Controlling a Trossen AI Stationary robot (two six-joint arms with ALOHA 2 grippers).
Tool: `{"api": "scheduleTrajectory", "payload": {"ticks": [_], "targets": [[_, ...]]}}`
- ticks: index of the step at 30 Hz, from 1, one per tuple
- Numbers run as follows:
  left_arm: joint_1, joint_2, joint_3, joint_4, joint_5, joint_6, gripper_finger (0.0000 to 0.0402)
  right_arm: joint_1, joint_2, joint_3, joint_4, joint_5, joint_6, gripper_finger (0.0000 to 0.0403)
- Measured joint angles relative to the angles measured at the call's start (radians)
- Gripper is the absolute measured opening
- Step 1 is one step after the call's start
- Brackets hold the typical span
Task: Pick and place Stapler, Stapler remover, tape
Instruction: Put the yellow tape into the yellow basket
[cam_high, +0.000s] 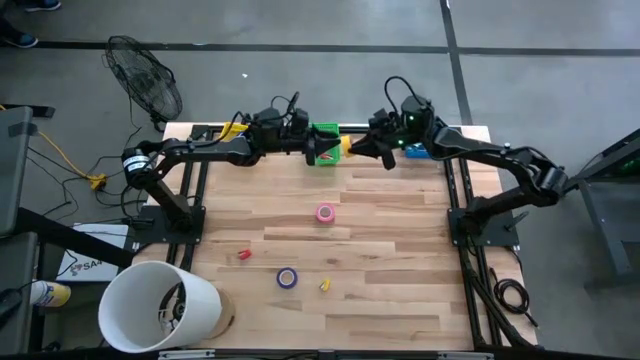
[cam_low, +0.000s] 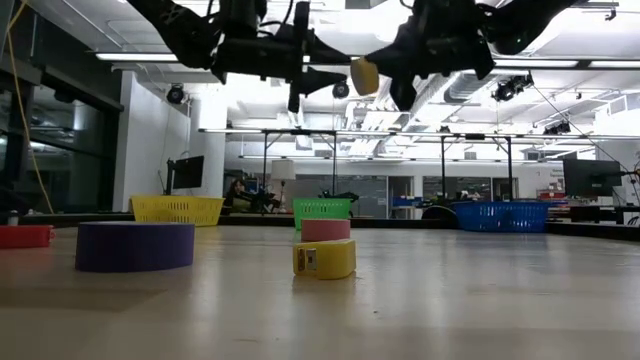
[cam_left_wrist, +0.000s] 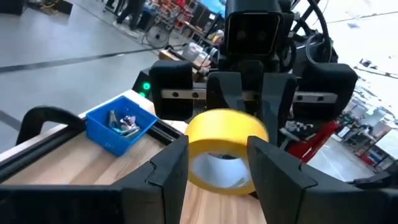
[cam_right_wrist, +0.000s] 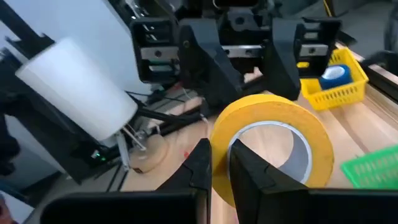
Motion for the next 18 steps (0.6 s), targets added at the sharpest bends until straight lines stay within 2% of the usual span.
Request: {"api": "scheduleTrajectory", "payload": {"ticks": [4, 9, 18], "targets": [[0.000, 0.000, 0.000, -0.010, 0.004, 0.016, 0.0157, 0.000, 0.000, 0.000, 0.082, -0.061, 0.035, 0.0023], [0.000, 0.000, 0.000, -0.004, 0.004, 0.122, 0.0157, 0.000, -0.001, 0.000, 0.153, -0.114, 0.094, 0.0023], [0.000, 0.000, 0.000, 0.053, 0.002, 0.205, 0.0156, 0.001, 0.000, 0.000, 0.155, -0.082, 0.109, 0.0023]]}}
